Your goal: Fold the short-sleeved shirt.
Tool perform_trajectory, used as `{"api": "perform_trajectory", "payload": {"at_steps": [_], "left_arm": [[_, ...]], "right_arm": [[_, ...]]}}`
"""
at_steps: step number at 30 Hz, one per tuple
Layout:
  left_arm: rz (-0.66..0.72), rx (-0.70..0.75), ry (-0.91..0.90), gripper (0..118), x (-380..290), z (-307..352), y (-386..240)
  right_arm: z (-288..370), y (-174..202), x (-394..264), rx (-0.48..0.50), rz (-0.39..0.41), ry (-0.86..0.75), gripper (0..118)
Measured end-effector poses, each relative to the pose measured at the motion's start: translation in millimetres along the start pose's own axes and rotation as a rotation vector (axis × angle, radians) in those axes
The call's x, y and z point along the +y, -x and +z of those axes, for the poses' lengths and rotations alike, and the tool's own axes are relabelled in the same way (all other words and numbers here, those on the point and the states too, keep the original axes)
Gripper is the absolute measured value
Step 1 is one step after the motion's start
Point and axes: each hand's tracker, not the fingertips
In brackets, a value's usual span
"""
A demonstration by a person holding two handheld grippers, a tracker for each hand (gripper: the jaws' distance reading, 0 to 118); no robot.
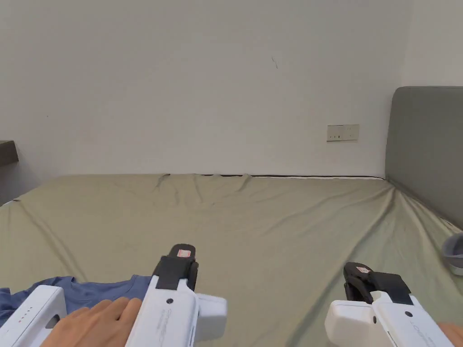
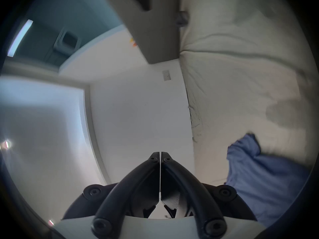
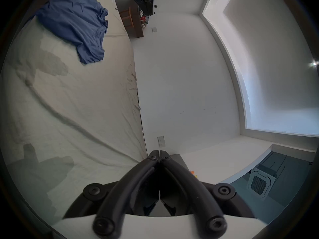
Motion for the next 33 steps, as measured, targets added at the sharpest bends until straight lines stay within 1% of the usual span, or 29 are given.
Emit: {"api": "perform_trajectory", "payload": {"at_steps": [1, 2, 3, 4, 5, 6, 7, 8, 9, 10, 11, 12, 14, 15, 16, 17, 18, 19, 20, 22, 25, 26, 30, 33], "left_arm": [[0.075, 0.017, 0.016, 0, -1, -3, 9], [0.165, 0.016, 0.028, 0, 0, -4, 22], [0.319, 0.003, 0.047, 0, 0, -5, 38], [0.483, -0.008, 0.079, 0, -1, -5, 53], [0.694, -0.057, 0.097, 0, -2, 0, 77], [0.921, -0.073, 0.116, 0, -9, 1, 95], [1.117, -0.084, 0.122, 0, -19, 3, 106], [1.328, -0.087, 0.106, 0, -31, 8, 115], [1.504, -0.063, 0.085, 0, -43, 10, 113], [1.624, -0.033, 0.064, 0, -50, 16, 112], [1.693, 0.003, 0.044, 0, -53, 22, 109], [1.744, 0.029, 0.036, 0, -54, 30, 104], [1.798, 0.065, 0.013, 0, -50, 40, 95], [1.760, 0.048, 0.025, 0, -47, 42, 93], [1.696, 0.017, 0.034, 0, -45, 41, 93], [1.593, -0.015, 0.057, 0, -37, 40, 93], [1.529, -0.010, 0.086, 0, -32, 39, 93], [1.526, 0.011, 0.088, 0, -31, 38, 92], [1.559, 0.012, 0.070, 0, -33, 39, 92], [1.606, -0.021, 0.042, 0, -36, 37, 96], [1.594, -0.023, 0.083, 0, -38, 33, 98], [1.598, -0.017, 0.080, 0, -40, 33, 97], [1.623, -0.019, 0.078, 0, -44, 34, 96], [1.577, -0.006, 0.098, 0, -41, 33, 96]], "right_arm": [[0, -5, 0, -0.015, -0.003, -0.012, 0], [1, -14, 1, -0.033, -0.070, -0.013, 0], [3, -29, 1, -0.029, -0.211, -0.014, 0], [3, -45, -1, -0.025, -0.387, -0.006, 0], [4, -61, -6, -0.027, -0.589, -0.003, 0], [7, -74, -11, -0.048, -0.770, -0.005, 0], [12, -85, -14, -0.071, -0.904, -0.021, 0], [18, -91, -19, -0.113, -1.031, -0.044, 0], [23, -95, -22, -0.165, -1.140, -0.064, 0], [28, -96, -24, -0.212, -1.224, -0.097, 0], [33, -94, -24, -0.244, -1.308, -0.121, 0], [38, -94, -24, -0.268, -1.373, -0.139, 0], [43, -93, -24, -0.283, -1.424, -0.145, 0], [42, -90, -20, -0.279, -1.418, -0.122, 0], [41, -90, -20, -0.265, -1.347, -0.112, 0], [37, -90, -20, -0.225, -1.390, -0.102, 0], [38, -89, -21, -0.223, -1.403, -0.096, 0], [39, -89, -20, -0.233, -1.408, -0.095, 0], [39, -89, -21, -0.237, -1.408, -0.093, 0], [39, -91, -21, -0.234, -1.399, -0.081, 0], [37, -91, -22, -0.225, -1.388, -0.089, 0], [36, -91, -22, -0.223, -1.393, -0.077, 0], [34, -91, -22, -0.220, -1.374, -0.066, 0], [32, -91, -21, -0.217, -1.373, -0.059, 0]]}}
